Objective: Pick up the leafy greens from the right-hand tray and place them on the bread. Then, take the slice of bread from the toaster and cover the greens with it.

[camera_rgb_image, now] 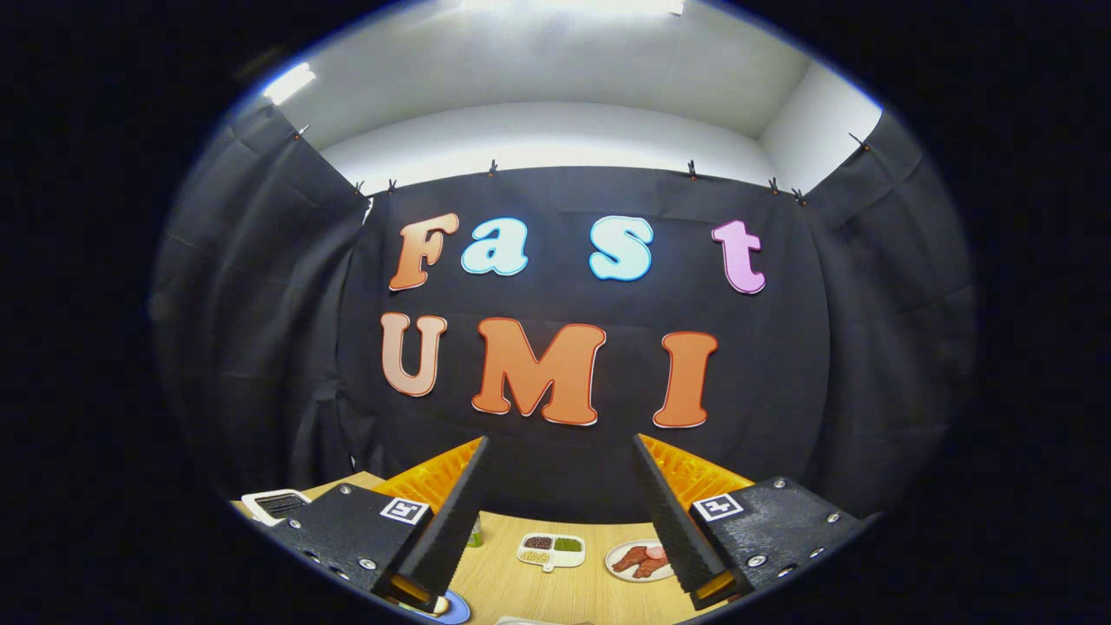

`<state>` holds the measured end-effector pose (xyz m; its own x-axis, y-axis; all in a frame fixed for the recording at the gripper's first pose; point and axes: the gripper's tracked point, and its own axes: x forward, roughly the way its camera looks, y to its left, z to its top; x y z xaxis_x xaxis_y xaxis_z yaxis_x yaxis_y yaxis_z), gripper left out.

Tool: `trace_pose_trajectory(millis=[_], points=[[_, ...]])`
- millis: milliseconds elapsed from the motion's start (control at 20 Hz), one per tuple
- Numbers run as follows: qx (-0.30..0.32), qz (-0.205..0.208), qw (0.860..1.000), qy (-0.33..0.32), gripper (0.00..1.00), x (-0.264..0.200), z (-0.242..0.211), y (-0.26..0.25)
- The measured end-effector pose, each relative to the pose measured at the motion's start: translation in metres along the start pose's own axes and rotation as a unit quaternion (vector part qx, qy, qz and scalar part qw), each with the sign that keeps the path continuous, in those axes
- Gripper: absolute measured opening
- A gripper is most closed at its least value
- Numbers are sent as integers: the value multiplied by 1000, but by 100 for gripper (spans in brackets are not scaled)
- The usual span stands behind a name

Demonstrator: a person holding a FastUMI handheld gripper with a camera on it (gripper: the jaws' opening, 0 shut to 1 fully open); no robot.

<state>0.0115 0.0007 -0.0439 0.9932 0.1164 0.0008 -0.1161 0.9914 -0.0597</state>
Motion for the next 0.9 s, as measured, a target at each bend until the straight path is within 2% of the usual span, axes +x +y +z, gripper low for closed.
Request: trace_pose_trajectory(millis=[350, 900], points=[[0, 9, 1000, -25, 96, -13, -8, -1], [4, 13, 1000, -14, 98, -12, -26, 2]])
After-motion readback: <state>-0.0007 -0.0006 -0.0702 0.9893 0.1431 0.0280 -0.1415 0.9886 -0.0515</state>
